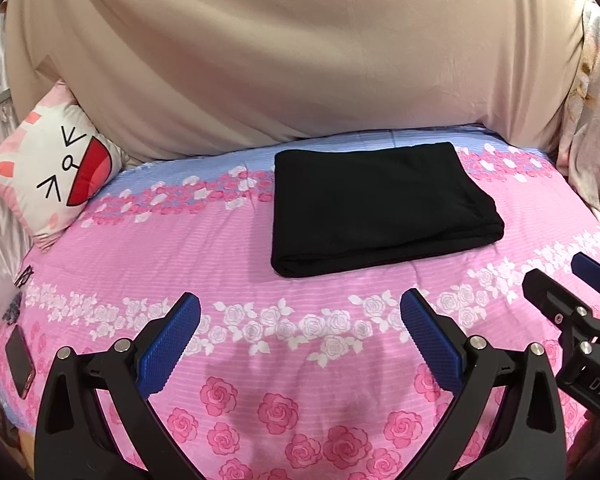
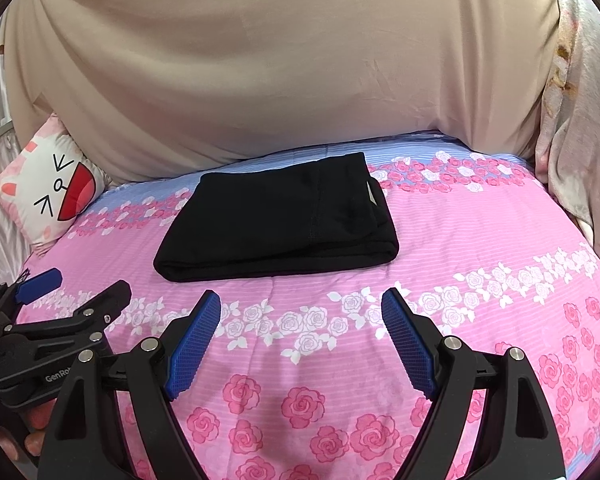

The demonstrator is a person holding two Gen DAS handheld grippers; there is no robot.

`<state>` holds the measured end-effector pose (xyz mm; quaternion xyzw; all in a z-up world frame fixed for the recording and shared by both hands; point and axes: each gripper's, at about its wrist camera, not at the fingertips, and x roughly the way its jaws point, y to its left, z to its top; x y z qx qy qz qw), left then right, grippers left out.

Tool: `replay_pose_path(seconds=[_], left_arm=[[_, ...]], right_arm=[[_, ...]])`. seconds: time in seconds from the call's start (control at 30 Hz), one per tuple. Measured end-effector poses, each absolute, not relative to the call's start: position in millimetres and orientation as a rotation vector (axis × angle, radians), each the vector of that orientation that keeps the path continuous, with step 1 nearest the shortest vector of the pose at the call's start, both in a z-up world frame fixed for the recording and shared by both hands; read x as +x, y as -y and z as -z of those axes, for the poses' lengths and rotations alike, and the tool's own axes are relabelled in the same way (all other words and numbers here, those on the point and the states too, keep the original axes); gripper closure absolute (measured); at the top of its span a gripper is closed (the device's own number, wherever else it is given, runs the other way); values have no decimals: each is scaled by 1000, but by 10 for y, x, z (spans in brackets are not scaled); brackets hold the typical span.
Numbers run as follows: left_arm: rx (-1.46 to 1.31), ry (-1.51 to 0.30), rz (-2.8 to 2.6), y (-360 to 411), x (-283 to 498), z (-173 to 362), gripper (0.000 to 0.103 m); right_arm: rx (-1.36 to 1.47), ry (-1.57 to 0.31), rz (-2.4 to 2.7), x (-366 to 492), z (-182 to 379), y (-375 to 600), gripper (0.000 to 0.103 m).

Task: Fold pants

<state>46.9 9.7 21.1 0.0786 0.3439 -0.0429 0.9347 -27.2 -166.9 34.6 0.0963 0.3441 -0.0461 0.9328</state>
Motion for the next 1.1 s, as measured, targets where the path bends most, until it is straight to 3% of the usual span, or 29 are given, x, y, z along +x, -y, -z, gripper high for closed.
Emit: replay_pose_path(seconds=[0.3, 1.1], left_arm=[[151, -784, 113, -68, 517, -104, 5], [134, -774, 94, -169, 491, -106, 5]], right_arm=[[198, -704, 106, -309, -358, 1684, 23], [186, -714, 101, -294, -354, 1629, 23]])
